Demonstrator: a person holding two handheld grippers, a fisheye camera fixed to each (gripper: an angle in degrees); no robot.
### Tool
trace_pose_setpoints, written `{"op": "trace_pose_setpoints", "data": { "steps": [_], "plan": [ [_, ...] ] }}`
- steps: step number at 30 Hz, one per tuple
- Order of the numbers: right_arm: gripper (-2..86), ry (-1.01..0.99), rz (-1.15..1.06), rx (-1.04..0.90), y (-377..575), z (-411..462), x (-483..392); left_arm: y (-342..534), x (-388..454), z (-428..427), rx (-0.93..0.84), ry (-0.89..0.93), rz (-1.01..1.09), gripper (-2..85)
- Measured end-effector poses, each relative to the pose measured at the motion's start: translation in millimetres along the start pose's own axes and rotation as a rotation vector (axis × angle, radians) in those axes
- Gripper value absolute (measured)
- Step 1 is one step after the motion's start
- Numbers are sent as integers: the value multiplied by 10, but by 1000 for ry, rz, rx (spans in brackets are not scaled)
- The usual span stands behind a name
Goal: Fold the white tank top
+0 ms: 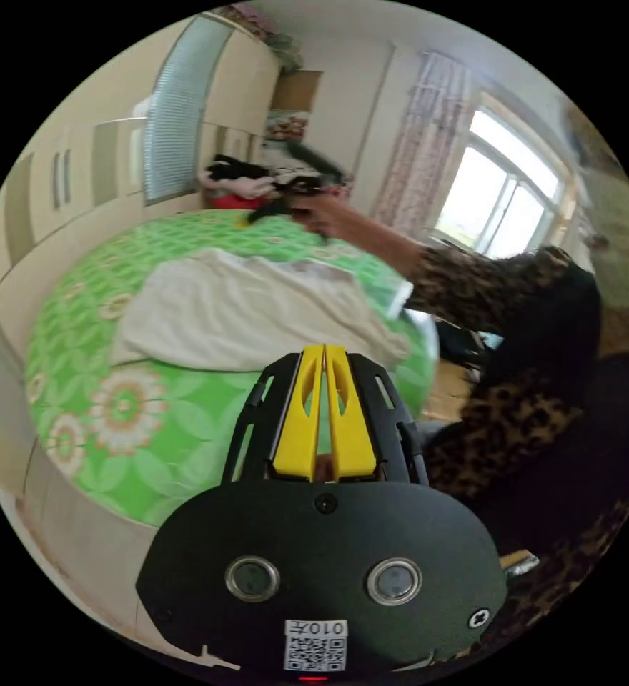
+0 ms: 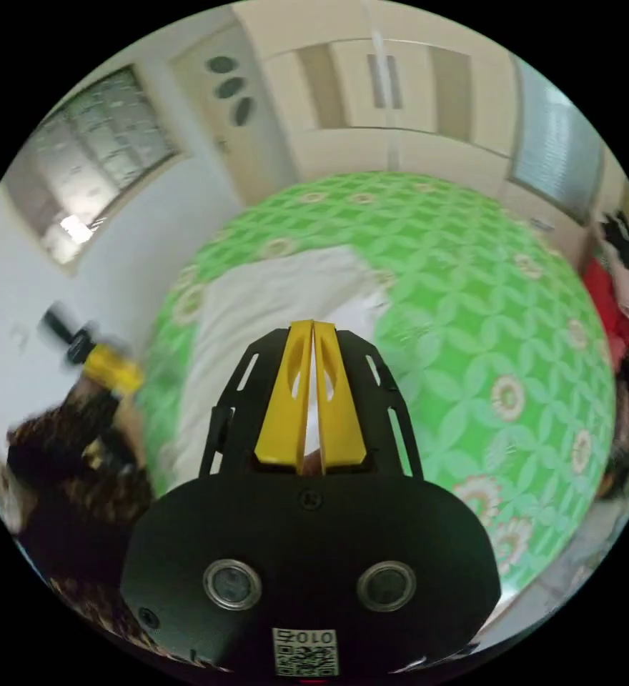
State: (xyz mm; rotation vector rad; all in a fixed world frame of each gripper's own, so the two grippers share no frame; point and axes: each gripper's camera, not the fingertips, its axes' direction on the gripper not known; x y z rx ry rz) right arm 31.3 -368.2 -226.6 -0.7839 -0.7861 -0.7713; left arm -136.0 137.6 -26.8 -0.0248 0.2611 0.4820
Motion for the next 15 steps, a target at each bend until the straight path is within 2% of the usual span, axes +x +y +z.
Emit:
{"op": "trace_pose_setpoints", "data": {
  "steps": [2,4,6,9,11,15],
  "plan": [
    [25,-17,23,-84,513,-60,-295,-192,-382,129,-57,-39,-65,-2],
    [24,-112,-16,-69,826,-79,-560,-354,-660,253,-93,-127,-128,-2],
    [24,-187,-38,-71,1013,14,-811,-487,-901,282,-68,-278,-202,-2],
    [25,-195,-29,-131,1093,349,-1075,-613,-1095,372,-103,-215,-229,-3],
    [25,-102,9,-247,1121,626,-1104,-649,-1145,517,-209,-281,-240,-3],
    [23,-63,4,-274,1380,442,-1056,-575,-1085,451,-313,-275,-247,-4]
  ]
}}
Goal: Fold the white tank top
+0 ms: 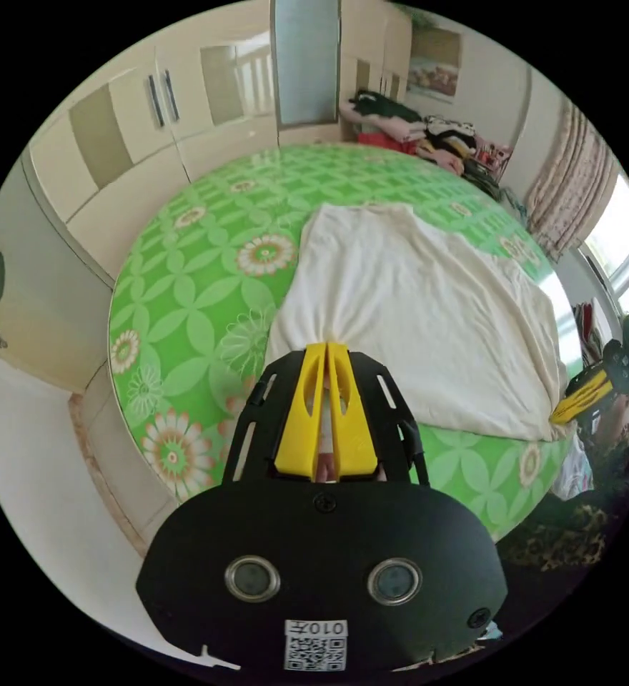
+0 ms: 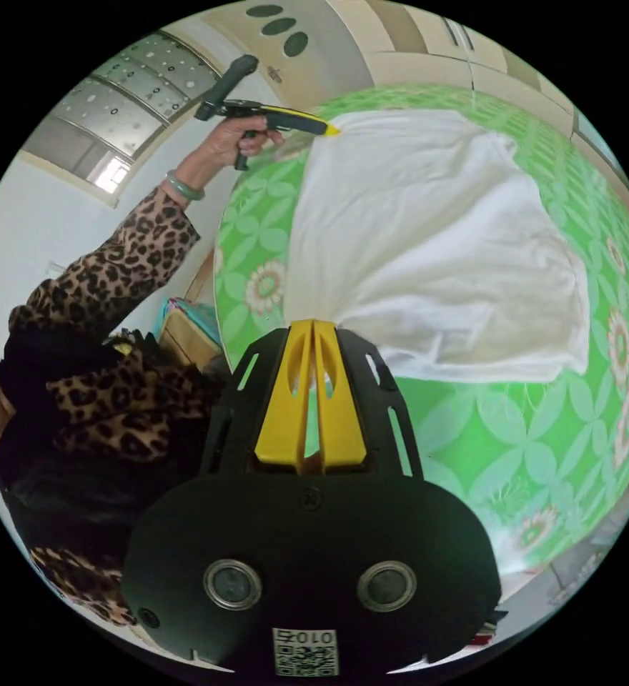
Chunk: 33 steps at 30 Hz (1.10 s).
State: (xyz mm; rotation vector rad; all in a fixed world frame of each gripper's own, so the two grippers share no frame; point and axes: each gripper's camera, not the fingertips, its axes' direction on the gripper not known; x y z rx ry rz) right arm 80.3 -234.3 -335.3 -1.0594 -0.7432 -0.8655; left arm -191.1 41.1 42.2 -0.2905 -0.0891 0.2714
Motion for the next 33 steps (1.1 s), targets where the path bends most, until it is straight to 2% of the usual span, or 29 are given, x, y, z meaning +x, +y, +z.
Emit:
{"op": "trace_pose_setpoints", "data": {
  "steps": [3,5,6,7,9,10,11,13,14,17,20,22,26,28,30,32,33],
  "plan": [
    [23,62,51,-83,356,-126,77,238,102,-57,-80,165,54,-4],
    [21,173,126,-131,653,-243,167,411,243,-86,-127,257,119,-4],
    [22,180,152,-127,723,-281,206,516,330,-124,-128,263,155,-3],
    [22,150,187,-76,859,-384,280,560,365,-153,-124,262,174,-3],
    [26,44,216,144,1091,-659,403,686,426,-381,-18,298,279,-3],
    [32,-65,255,348,1285,-868,569,698,396,-452,26,314,283,-3],
    [42,-166,298,512,1468,-1002,800,691,262,-576,117,344,234,-2],
    [74,-247,407,585,1595,-1026,1196,621,-47,-644,201,412,96,-1],
    [109,-277,473,566,1587,-968,1423,571,-262,-625,239,454,0,0],
    [120,-236,592,489,1471,-783,1791,423,-630,-474,293,537,-147,4],
    [111,-202,679,447,1396,-655,2085,179,-751,-281,248,486,-201,10],
    [101,-281,679,468,1387,-612,2233,23,-809,-150,210,440,-227,12],
    [75,-386,654,480,1356,-559,2452,-250,-959,105,182,465,-264,11],
    [60,-370,632,495,1363,-582,2451,-324,-1019,166,192,479,-275,12],
    [50,-376,569,545,1408,-650,2388,-409,-1095,223,195,489,-282,16],
    [46,-389,424,716,1563,-833,2190,-462,-1134,225,208,477,-264,22],
    [45,-388,387,743,1596,-876,2137,-490,-1174,228,217,474,-266,29]
  ]
}}
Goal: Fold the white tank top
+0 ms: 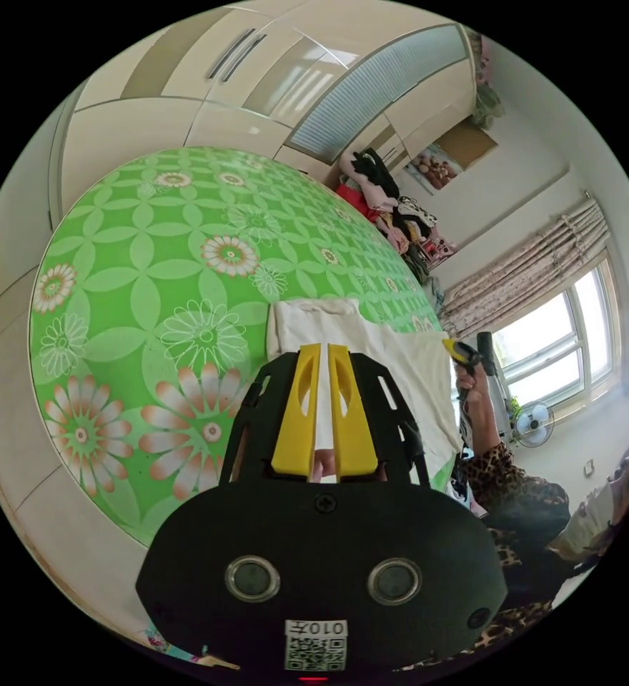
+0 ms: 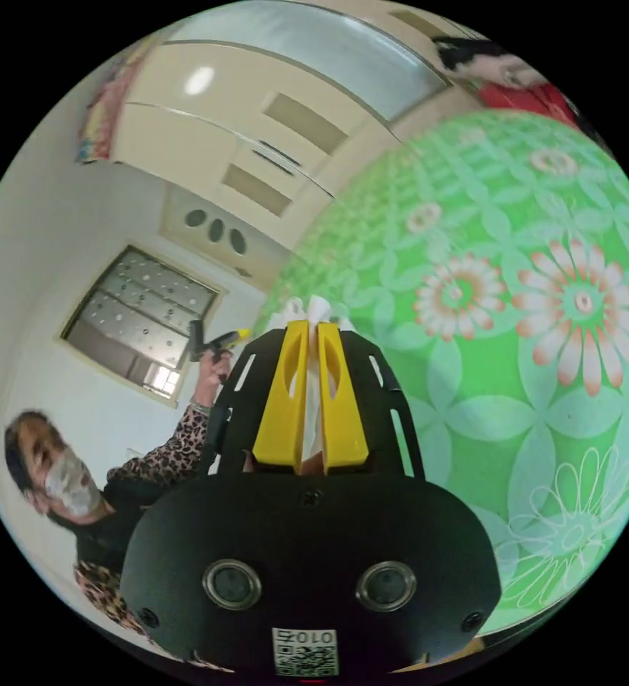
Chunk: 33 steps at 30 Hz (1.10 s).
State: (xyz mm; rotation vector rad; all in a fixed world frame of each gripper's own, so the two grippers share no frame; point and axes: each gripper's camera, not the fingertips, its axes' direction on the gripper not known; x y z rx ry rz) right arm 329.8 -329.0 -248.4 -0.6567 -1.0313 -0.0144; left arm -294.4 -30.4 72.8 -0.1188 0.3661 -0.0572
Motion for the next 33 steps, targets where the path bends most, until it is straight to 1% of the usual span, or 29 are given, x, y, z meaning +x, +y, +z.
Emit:
{"op": "trace_pose_setpoints", "data": {
  "steps": [4,8,13,20,24,33],
  "plan": [
    [44,-88,-135,-10,126,-137,-297,-120,-85,27,9,61,42,59],
    [43,-115,-227,-42,209,-183,-562,-291,-229,81,4,47,36,91],
    [43,-107,-273,-67,225,-198,-744,-520,-452,259,-45,114,-3,112],
    [43,-199,-368,-68,248,-230,-953,-708,-686,457,-63,130,-31,127],
    [44,-152,-373,-75,253,-236,-979,-778,-656,463,-34,171,5,128],
    [44,-136,-330,-82,217,-202,-784,-783,-751,594,-72,160,-19,128]
  ]
}}
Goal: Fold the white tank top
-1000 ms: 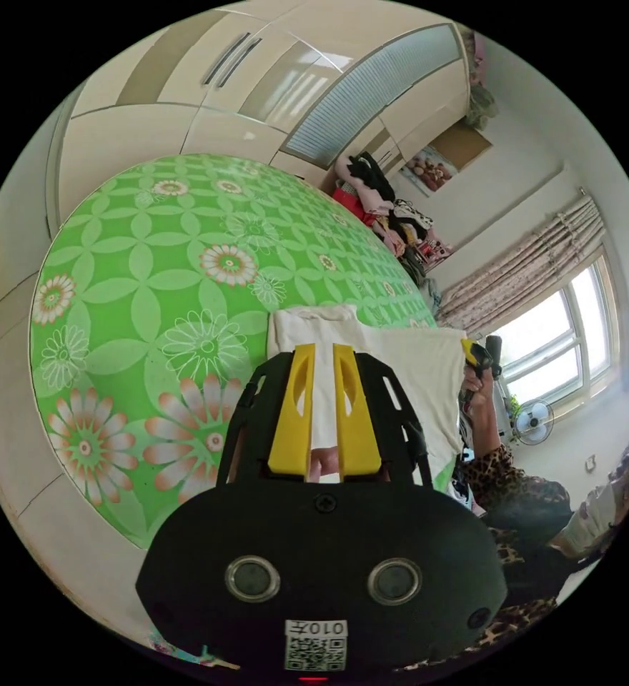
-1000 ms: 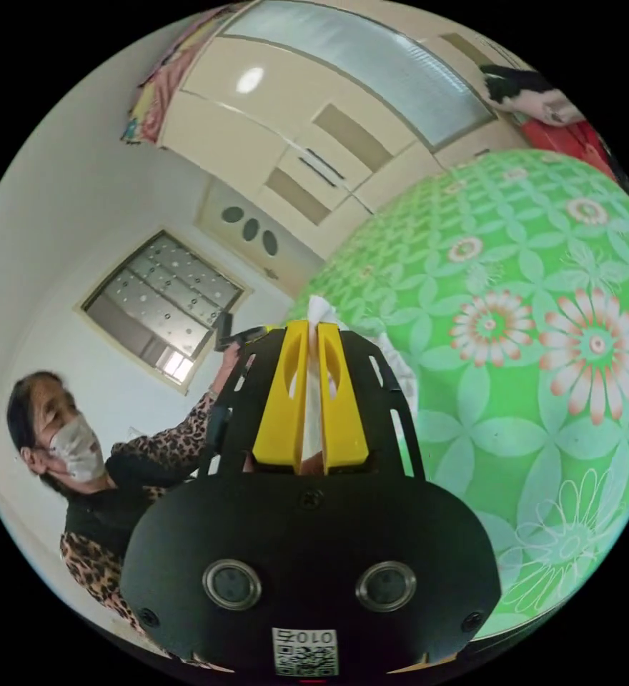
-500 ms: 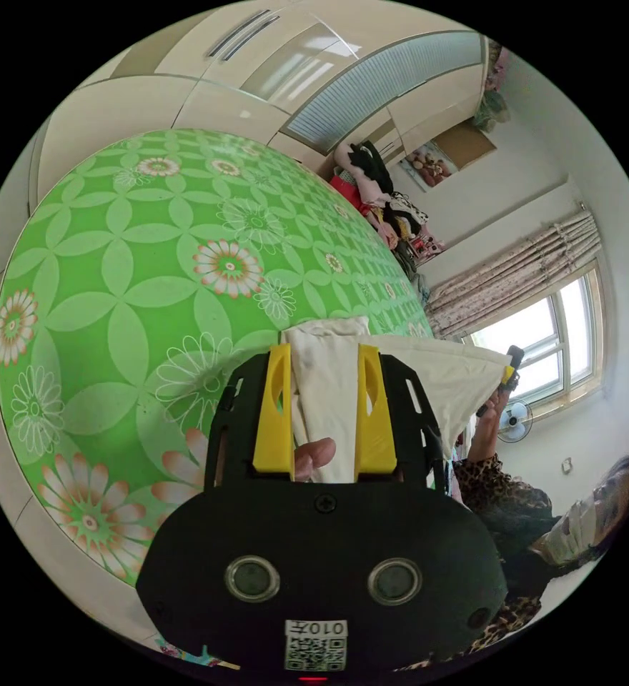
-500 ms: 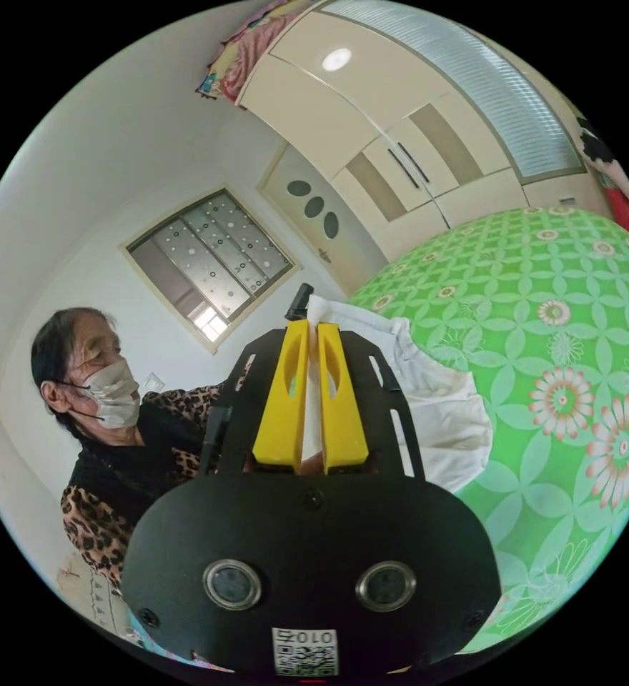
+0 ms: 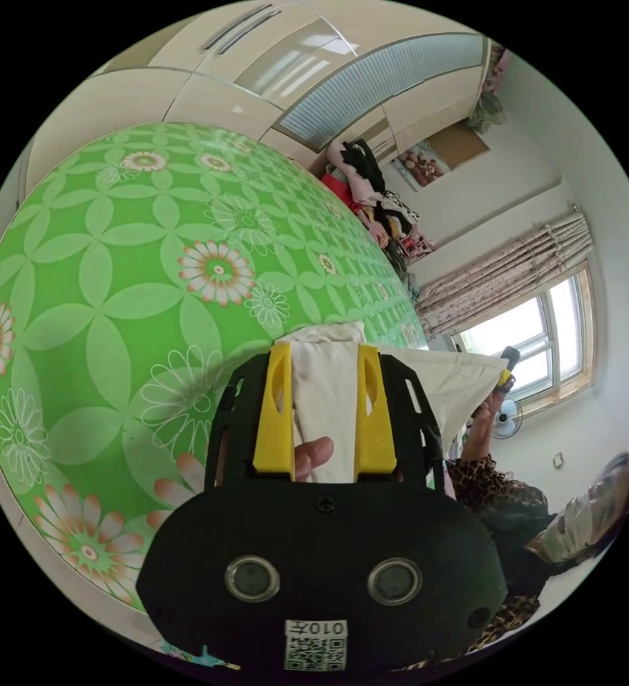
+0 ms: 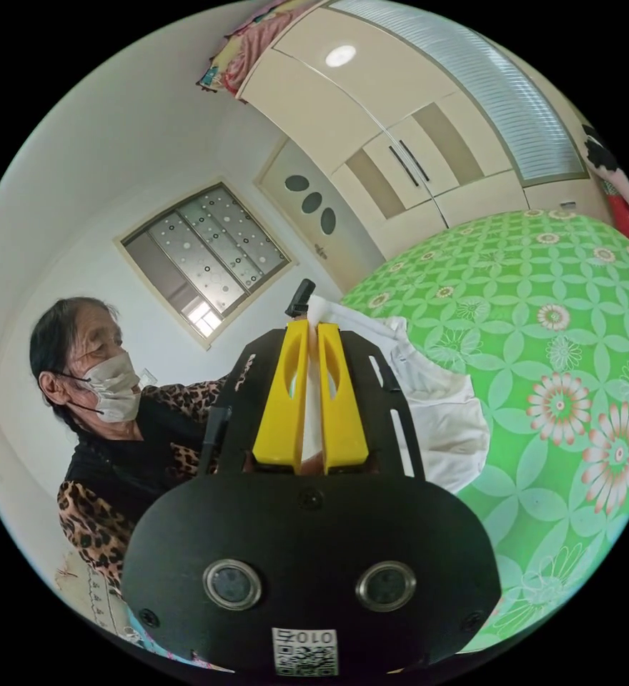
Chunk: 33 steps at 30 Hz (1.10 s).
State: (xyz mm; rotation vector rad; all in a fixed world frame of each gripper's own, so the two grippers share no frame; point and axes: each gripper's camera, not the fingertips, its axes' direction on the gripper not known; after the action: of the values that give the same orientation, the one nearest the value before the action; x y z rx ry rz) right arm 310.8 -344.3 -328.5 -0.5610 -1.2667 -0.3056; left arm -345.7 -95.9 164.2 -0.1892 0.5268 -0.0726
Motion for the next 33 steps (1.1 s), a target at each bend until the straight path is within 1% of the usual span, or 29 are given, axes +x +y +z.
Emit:
{"op": "trace_pose_setpoints", "data": {
  "steps": [2,4,7,11,18,22,24,28,31,33],
  "plan": [
    [44,0,12,5,2,-8,63,4,-23,11,-2,5,-8,126],
    [44,3,18,6,4,-16,106,21,-26,-43,35,-8,-8,125],
    [43,3,31,7,9,-30,181,35,-70,-64,37,30,-21,123],
    [44,6,47,11,4,-53,291,81,-22,11,0,5,-2,120],
    [46,14,72,9,-11,-73,440,192,14,50,-3,-15,-7,113],
    [46,17,78,14,-21,-111,517,286,20,-31,41,-52,-35,107],
    [46,15,84,16,-25,-126,558,335,42,-5,17,-30,-24,103],
    [46,11,96,23,-39,-158,650,417,139,47,-7,-63,-1,96],
    [47,14,103,27,-44,-180,698,492,185,52,-9,-61,3,82],
    [47,21,110,23,-44,-190,730,581,242,41,0,-98,15,54]
  ]
}}
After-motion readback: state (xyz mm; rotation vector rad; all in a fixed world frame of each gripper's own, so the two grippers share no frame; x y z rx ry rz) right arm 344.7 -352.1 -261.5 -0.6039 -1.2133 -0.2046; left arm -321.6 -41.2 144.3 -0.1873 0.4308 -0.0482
